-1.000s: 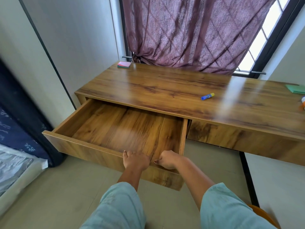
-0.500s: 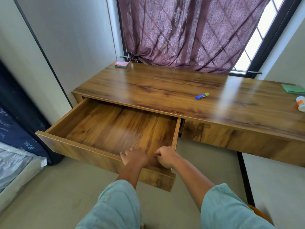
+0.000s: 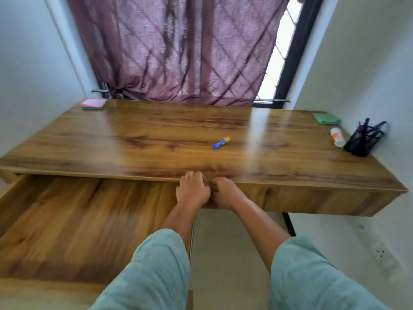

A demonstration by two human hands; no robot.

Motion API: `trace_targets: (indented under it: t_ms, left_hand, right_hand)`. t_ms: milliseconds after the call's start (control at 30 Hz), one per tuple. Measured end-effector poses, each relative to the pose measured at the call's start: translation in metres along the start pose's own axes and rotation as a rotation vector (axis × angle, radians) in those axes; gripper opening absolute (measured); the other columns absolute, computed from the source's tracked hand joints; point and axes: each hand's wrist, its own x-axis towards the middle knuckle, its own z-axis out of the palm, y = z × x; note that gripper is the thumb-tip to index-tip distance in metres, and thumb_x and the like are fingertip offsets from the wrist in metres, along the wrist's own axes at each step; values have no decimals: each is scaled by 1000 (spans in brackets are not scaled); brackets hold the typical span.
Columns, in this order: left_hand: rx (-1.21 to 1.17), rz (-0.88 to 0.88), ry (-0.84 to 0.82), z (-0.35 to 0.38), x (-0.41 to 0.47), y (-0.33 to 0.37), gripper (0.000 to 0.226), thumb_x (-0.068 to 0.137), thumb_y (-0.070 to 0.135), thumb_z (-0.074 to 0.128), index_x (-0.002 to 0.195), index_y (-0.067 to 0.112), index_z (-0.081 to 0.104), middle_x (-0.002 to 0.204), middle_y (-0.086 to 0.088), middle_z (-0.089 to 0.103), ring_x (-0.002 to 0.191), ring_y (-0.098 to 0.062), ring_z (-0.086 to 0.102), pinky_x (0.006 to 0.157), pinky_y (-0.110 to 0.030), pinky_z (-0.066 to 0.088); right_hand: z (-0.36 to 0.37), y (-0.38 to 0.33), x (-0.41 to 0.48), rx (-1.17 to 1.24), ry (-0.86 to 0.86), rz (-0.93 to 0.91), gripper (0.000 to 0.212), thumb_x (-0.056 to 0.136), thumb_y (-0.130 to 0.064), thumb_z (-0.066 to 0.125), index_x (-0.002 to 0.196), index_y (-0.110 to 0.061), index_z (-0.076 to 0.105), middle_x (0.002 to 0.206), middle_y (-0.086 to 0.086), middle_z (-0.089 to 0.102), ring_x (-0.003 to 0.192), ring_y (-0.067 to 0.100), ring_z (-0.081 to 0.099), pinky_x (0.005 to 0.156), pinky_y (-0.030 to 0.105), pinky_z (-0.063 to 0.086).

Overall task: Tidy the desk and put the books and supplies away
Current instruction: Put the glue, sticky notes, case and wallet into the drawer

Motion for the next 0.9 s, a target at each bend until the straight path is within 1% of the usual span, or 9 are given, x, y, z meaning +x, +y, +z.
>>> trace_targets:
  t_ms: [100,200,267,367,467,600,700,900]
  left_hand:
    - [18,83,-36,5,25,38,32,87,25,48,118,20,52,132,-5,42,124,-27,36,96,-41,38]
    - [23,137,-67,16,52,74,33,87,26,50,119,19,52,132,-5,43,123,-27,39,94,-40,39]
    - [18,177,-76,28,71,99,31,86,25,51,117,19,54,131,-5,45,122,-26,41,94,-39,39]
    - [10,215,-91,49,99,138,31,86,21,50,116,17,55,133,-8,45,125,-27,39,101,-38,37]
    - [-18,220,-86,73,127,179,31,86,20,50,116,18,57,134,-8,44,126,-28,38,104,-37,35]
    - [-45,224,-82,104,161,237,33,87,24,49,120,20,56,132,-7,46,122,-27,41,100,-36,36]
    - [-90,224,-117,123,180,275,33,87,23,49,119,21,56,133,-6,46,124,-26,40,102,-37,38]
    - [-180,183,-143,141,225,325,29,87,22,51,114,21,59,131,-5,47,123,-24,42,101,-35,40]
  right_hand:
    - [-29,27,10,-12,72,65,34,85,-13,53,117,-12,64,117,13,63,111,31,56,94,37,46]
    - [-55,58,23,-8,104,138,35,87,-15,55,121,-14,62,118,12,57,113,28,54,93,28,41]
    - [-73,82,33,2,134,174,35,88,-17,57,123,-16,61,123,10,55,116,25,53,95,27,39]
    - [-96,118,50,29,186,224,34,92,-21,56,126,-19,59,131,6,51,120,23,50,99,30,38]
    - [-124,159,70,39,215,255,34,91,-22,55,125,-21,60,135,4,50,122,23,49,102,31,37]
    - [-172,220,95,33,219,267,34,90,-22,53,123,-21,60,134,4,50,123,22,47,106,34,37]
    - [-206,261,109,43,242,307,34,90,-22,51,123,-22,59,135,5,49,123,25,47,104,38,40]
    - [-253,317,140,37,272,395,34,90,-25,53,123,-22,58,139,5,45,126,27,44,104,37,39]
